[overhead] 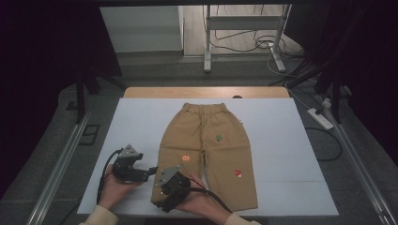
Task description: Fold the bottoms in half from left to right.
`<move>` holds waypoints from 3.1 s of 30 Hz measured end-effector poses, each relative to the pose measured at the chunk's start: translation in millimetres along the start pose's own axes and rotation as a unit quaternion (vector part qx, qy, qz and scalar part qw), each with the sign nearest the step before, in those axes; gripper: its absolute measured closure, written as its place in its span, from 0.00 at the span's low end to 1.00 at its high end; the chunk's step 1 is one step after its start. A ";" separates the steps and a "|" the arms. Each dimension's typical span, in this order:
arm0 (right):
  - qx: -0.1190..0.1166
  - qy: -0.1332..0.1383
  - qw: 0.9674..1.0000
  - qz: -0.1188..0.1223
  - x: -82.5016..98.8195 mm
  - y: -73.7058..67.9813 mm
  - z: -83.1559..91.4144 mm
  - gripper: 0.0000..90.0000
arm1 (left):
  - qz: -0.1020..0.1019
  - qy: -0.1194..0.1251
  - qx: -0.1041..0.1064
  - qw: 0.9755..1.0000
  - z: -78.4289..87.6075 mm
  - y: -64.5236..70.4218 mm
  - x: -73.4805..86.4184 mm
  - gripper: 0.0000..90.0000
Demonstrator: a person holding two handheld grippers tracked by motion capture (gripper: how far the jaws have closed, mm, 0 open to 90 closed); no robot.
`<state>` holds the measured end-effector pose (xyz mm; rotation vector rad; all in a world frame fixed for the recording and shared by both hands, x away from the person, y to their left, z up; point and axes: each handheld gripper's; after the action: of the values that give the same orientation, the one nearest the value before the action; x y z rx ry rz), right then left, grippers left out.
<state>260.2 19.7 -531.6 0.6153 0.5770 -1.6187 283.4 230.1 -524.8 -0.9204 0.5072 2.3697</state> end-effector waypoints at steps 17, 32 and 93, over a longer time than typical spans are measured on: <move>0.036 -0.016 0.999 -0.002 -2.7 -0.2 -7.4 0.55 | 0.002 -0.002 -0.010 1.000 0.5 -3.1 1.2 0.14; 0.022 0.000 1.000 -0.009 10.6 9.8 14.0 0.95 | 0.013 0.009 0.000 1.000 -8.1 -6.9 -26.1 0.15; 0.012 0.015 1.000 -0.014 10.2 12.0 20.3 0.95 | 0.024 -0.042 0.009 0.999 -84.1 -57.8 -106.3 0.19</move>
<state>269.6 -3.0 -524.0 0.6538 0.5917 -1.6482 426.3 194.7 -516.9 -0.8047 0.5212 2.4321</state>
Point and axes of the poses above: each handheld gripper's, and its own axes: z roughly backward along the jaws, x roughly out of its underside, y roughly to its right
